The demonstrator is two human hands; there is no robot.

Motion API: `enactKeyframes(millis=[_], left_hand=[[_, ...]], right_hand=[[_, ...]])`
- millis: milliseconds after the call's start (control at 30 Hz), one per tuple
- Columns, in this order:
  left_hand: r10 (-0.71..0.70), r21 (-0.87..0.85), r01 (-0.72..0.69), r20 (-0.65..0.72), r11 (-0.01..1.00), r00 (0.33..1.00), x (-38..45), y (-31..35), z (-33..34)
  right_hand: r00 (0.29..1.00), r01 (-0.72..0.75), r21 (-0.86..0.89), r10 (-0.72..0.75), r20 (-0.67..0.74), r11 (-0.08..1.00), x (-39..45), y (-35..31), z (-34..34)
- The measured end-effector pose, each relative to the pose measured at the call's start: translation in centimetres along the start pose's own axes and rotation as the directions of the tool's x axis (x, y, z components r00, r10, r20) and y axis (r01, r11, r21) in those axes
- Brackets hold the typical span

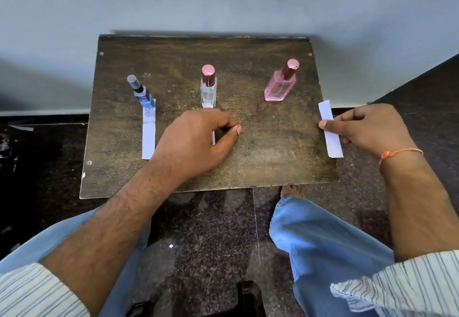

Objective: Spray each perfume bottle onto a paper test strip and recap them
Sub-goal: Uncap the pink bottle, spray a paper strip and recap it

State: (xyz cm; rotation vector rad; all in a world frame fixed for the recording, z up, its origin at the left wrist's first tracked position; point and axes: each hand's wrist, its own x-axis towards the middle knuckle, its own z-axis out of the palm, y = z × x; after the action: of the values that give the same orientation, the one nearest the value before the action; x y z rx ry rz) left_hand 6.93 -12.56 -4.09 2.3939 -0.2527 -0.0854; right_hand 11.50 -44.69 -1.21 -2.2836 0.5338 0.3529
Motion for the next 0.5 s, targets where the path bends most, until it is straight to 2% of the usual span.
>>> enactKeyframes(millis=[67,200,300,500], left_hand=[[0.004,-0.002,-0.004,0.006,1.0,1.0,-0.1,-0.2,-0.1],[-0.017,-0.087,0.02,0.029,0.996,0.999,-0.3,-0.6,-0.5],[-0.098,-0.249,0.118,0.092,0.961,0.991,-0.2,-0.9,-0.6],[-0.197,-0.454,0.264,0.19,0.851,0.962,0.0,-2.2,-1.1]], right_hand=[[0.997,0.073,-0.036,-0.072,0.024,0.997,-0.5,-0.7,0.2],[0.954,0.137,0.201,-0.184,0.238,0.97,-2.3,-2.8,2.8],[0.91,0.134,0.274,-0.228,0.347,0.952,-3.0,-3.8,5.9],[0.864,0.151,0.375,-0.306,0.399,0.915,-3.8,-5.3,9.4]])
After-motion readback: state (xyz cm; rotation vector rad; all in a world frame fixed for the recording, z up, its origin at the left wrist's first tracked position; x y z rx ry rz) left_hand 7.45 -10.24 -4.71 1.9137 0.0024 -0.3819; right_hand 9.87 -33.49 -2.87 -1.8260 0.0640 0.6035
